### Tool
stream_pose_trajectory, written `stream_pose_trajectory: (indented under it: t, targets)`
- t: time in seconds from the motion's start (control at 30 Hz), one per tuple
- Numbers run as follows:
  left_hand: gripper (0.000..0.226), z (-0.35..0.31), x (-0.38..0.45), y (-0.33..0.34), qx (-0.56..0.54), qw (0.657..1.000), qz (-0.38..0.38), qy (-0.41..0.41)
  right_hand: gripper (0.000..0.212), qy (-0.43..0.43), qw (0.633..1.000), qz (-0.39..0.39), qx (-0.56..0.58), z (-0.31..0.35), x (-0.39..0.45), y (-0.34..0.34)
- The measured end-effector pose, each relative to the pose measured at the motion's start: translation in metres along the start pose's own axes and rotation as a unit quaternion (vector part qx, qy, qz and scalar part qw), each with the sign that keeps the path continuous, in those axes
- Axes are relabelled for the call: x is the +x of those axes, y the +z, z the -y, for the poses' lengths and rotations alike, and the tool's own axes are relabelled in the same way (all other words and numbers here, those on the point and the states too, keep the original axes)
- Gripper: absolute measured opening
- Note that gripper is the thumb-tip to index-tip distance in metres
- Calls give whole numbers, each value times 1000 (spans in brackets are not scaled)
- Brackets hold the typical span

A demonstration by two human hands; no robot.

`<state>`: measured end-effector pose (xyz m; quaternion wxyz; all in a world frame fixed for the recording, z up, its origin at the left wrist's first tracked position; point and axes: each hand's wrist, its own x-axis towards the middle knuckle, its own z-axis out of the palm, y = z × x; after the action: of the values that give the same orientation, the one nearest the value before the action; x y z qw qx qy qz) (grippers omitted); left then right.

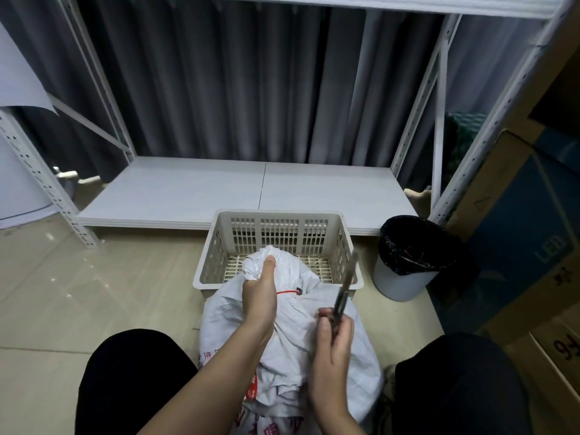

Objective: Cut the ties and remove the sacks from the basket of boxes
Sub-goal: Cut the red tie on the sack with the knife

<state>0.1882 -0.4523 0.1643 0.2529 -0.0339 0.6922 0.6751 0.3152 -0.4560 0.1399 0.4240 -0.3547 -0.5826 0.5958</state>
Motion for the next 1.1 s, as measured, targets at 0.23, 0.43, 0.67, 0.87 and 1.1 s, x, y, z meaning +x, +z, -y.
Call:
stream_pose_trajectory:
  t: [0.23,0.43,0.67,0.87,1.1]
  targets:
    - [37,1,4,0,0,1000,-13,11,17,80,962,252,60,39,8,-34]
    - [36,-1,2,0,-10,1000,-15,16,32,110,978,171,40,18,5,-25]
    - [36,-1,3,-1,-26,1000,9,1,64,181,932,314,21,8,1,-37]
    - [41,6,11,-1,-56,998,27,-22,48,207,924,321,23,4,5,-43]
    - [64,3,16,-3,-52,996,37,-60,29,209,928,309,-2,-7,7,-42]
